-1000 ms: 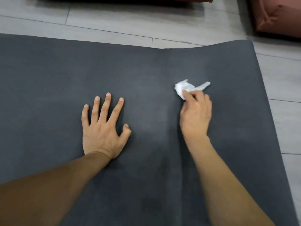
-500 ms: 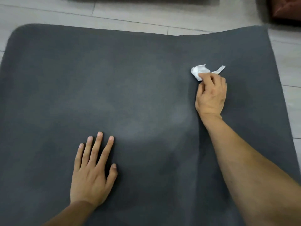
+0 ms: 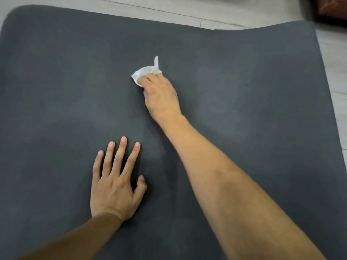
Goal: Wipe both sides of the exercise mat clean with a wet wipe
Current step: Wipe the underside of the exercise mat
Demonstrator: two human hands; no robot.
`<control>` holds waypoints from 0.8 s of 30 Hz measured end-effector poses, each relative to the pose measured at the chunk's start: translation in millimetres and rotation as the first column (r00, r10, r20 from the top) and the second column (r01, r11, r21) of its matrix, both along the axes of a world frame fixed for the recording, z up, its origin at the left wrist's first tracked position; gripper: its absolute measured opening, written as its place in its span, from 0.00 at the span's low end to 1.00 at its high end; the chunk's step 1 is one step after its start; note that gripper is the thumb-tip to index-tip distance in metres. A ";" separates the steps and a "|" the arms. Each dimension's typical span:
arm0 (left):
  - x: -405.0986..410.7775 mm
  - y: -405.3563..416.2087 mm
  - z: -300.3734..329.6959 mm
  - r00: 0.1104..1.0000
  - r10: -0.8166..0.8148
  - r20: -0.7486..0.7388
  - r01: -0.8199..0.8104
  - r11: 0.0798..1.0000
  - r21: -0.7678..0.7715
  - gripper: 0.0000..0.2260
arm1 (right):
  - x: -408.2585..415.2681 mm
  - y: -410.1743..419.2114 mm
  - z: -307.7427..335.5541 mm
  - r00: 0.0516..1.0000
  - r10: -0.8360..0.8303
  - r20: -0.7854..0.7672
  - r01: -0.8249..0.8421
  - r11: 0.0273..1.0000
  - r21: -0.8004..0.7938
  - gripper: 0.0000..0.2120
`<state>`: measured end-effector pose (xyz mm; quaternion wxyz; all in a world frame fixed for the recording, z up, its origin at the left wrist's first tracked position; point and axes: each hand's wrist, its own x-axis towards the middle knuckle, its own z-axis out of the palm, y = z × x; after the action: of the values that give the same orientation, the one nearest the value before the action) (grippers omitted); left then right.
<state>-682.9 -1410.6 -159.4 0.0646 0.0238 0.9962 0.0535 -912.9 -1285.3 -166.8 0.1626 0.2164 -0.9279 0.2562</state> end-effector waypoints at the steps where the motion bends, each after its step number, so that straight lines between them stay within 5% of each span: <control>1: -0.1 -0.2 -0.5 1.000 -0.002 -0.004 0.002 1.000 0.006 0.34 | -1.7 12.0 1.8 0.997 0.068 0.024 -0.069 0.996 0.052 0.14; 3: 0.9 -1.1 -0.9 1.000 0.001 -0.013 -0.001 1.000 0.013 0.34 | -9.3 68.9 1.6 0.997 0.056 -0.058 -0.049 0.993 0.109 0.15; 5: 1.3 -0.6 -1.3 1.000 0.000 -0.020 0.001 1.000 0.017 0.34 | -8.6 148.2 4.6 0.983 -0.157 -0.098 0.172 0.971 0.165 0.16; 8: 0.3 0.4 -1.1 1.000 0.004 -0.030 -0.003 1.000 0.023 0.33 | 15.4 221.6 13.8 0.838 -0.543 0.044 0.520 0.821 0.235 0.16; 10: 0.6 0.4 -0.9 1.000 0.007 -0.029 -0.007 1.000 0.019 0.33 | 16.3 196.9 14.0 0.736 -0.676 0.042 0.658 0.729 0.191 0.14; 12: 0.9 0.4 -0.5 1.000 0.006 -0.028 -0.005 1.000 0.020 0.33 | 13.4 142.1 14.8 0.791 -0.611 0.001 0.610 0.790 0.051 0.11; 14: 0.4 -0.1 -1.7 0.999 0.005 -0.032 -0.005 1.000 0.017 0.33 | 20.2 75.1 10.7 0.915 -0.395 -0.078 0.393 0.919 -0.038 0.12; 19: 1.5 -0.2 -3.0 0.999 0.007 -0.054 -0.006 1.000 0.026 0.33 | 37.0 61.2 8.3 0.999 -0.004 -0.050 0.013 0.982 0.186 0.14; 22: 1.0 0.0 -3.3 0.997 0.012 -0.080 -0.008 0.999 0.046 0.32 | 34.6 163.8 12.2 0.958 -0.279 -0.071 0.288 0.911 0.296 0.15; 24: 1.2 0.4 -2.9 0.996 0.015 -0.091 -0.011 0.999 0.046 0.32 | 49.8 219.2 19.2 0.850 -0.527 0.007 0.500 0.809 0.309 0.16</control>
<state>-681.7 -1410.2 -162.3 0.0180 0.0214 0.9968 0.0752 -863.1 -1066.0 -147.5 0.1484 -0.0327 -0.9858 0.0708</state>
